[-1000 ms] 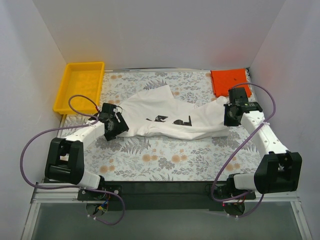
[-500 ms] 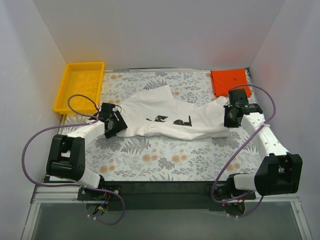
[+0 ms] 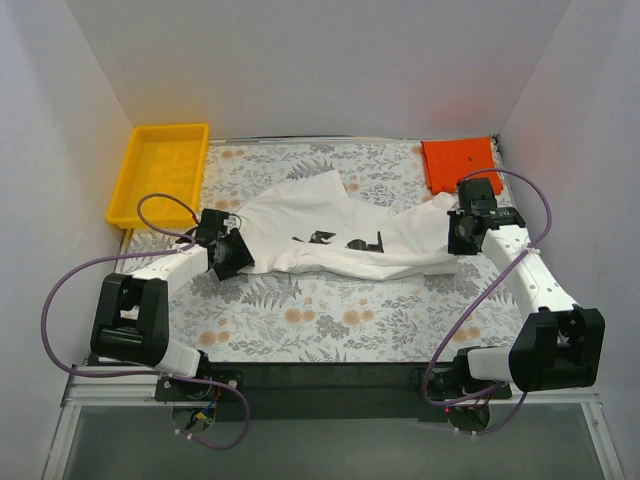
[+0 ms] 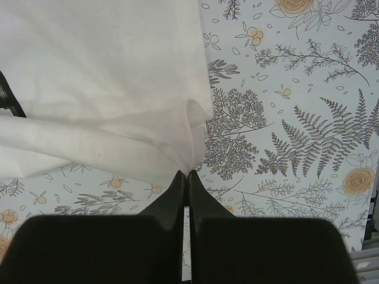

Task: Fold and stack the t-shirts
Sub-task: Flatten the tshirt out

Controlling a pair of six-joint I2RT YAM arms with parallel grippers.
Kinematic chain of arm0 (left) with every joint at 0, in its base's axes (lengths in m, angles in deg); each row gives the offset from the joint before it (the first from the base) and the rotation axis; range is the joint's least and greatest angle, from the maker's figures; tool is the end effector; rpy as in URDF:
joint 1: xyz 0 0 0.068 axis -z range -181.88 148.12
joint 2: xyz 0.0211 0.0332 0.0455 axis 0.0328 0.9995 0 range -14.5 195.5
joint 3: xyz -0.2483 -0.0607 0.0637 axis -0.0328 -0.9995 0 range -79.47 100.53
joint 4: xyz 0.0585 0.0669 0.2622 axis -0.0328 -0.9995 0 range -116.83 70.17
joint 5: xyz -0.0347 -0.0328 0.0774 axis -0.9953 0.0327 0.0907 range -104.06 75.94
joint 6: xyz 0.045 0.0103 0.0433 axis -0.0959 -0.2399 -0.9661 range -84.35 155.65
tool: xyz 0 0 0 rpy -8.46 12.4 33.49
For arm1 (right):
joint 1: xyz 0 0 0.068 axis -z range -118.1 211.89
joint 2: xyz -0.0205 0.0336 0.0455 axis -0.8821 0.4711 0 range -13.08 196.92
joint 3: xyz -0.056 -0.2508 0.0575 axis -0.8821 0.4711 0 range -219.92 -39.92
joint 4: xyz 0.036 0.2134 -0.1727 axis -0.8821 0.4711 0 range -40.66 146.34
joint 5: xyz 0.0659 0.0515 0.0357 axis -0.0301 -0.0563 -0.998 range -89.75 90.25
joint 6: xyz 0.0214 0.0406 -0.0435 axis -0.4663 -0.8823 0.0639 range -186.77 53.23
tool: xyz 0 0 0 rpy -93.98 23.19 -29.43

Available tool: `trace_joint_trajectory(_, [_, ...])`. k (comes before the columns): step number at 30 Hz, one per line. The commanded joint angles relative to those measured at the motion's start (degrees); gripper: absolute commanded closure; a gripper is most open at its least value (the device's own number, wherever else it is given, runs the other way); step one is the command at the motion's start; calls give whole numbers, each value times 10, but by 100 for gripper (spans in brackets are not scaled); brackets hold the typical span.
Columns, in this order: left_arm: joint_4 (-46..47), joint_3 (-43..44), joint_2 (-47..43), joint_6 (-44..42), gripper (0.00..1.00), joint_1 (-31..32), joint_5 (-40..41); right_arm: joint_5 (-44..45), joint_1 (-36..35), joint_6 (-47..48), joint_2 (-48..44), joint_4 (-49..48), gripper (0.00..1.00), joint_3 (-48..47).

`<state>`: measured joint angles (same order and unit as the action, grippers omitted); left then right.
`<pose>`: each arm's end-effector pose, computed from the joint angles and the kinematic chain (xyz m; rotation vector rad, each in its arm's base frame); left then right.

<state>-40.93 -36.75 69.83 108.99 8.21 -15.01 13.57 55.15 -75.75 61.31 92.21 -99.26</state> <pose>0.2817 -0.0511 0.1288 -1.4425 2.3530 -0.4630 0.2834 0.0223 0.2455 0.1353 2.5483 -0.1949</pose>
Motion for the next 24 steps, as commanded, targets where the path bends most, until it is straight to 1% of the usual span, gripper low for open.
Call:
trace_joint_trajectory(1, [-25,-7,-33,4,52,-2,-28,1,2,2,-17,-17,99,-1])
trace_joint_trajectory(4, [-27,-8,-50,5,53,-2,-27,4,2,1,-20,-17,99,1])
trace_joint_trajectory(5, [-27,-9,-53,5,57,-2,-24,5,2,0,-20,-17,99,1])
trace_joint_trajectory(7, [-21,-10,-51,2,57,-2,-20,2,2,0,-20,-17,99,2])
trace_joint_trajectory(10, [-14,-10,-39,0,58,-2,-7,1,2,-1,-17,-18,99,3])
trace_joint_trajectory(13, [-4,-14,-33,6,55,-2,2,1,2,-1,-20,-18,99,4])
trace_joint_trajectory(14, [-1,-16,-33,11,55,-2,22,1,2,-1,-20,-18,99,4])
trace_joint_trajectory(19, [20,-25,-38,29,55,-2,36,3,2,-2,-25,-18,99,9])
trace_joint_trajectory(24, [35,-31,-39,42,58,-2,37,6,2,-1,-27,-17,99,13])
